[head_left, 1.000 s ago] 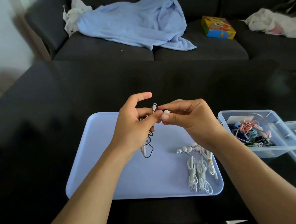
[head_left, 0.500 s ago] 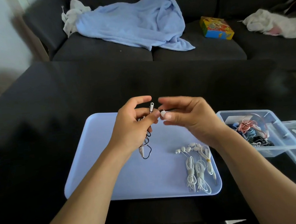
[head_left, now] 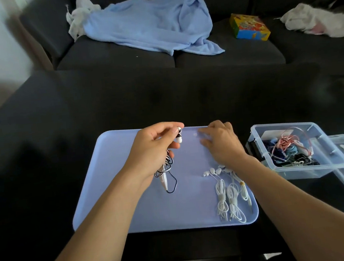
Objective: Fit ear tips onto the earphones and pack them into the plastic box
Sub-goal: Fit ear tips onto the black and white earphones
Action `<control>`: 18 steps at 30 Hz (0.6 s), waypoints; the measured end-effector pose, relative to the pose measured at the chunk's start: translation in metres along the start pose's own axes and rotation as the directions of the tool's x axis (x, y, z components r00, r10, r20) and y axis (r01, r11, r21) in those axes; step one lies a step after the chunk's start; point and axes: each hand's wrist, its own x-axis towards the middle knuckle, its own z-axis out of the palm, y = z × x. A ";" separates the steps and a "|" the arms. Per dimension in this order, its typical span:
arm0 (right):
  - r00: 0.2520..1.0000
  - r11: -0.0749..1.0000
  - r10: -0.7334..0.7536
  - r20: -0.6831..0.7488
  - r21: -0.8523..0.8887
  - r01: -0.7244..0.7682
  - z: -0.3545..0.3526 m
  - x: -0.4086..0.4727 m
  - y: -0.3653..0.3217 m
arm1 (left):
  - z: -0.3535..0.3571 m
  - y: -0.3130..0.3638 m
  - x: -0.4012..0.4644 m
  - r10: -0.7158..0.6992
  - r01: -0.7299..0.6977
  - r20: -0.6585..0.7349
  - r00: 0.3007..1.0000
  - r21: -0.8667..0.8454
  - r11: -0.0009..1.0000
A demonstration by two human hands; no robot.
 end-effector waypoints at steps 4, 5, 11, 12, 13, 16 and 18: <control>0.998 0.993 -0.024 -0.059 -0.114 0.017 0.005 0.007 -0.012 | 0.004 0.002 0.000 -0.078 0.078 0.003 0.997 -0.095 0.992; 0.996 0.994 -0.023 -0.082 -0.110 0.014 0.006 0.008 -0.015 | 0.005 0.003 -0.001 -0.101 0.101 0.007 0.995 -0.130 0.986; 0.990 1.000 -0.025 -0.139 -0.021 0.022 0.008 0.007 -0.025 | 0.002 0.004 -0.002 -0.174 0.182 0.052 0.983 -0.217 0.959; 0.988 0.999 -0.048 -0.148 -0.007 0.047 0.007 0.007 -0.025 | 0.001 0.004 -0.002 -0.181 0.187 0.051 0.982 -0.231 0.955; 0.986 0.997 -0.066 -0.155 0.033 0.072 0.006 0.007 -0.027 | 0.000 0.004 -0.002 -0.185 0.190 0.042 0.982 -0.238 0.953; 0.987 0.938 -0.048 -0.153 0.334 0.097 -0.008 0.005 -0.040 | 0.000 0.005 0.000 -0.195 0.187 -0.007 0.981 -0.256 0.948; 0.989 0.848 -0.006 -0.145 0.524 0.082 -0.022 -0.002 -0.051 | 0.000 0.006 0.001 -0.205 0.186 -0.040 0.978 -0.279 0.942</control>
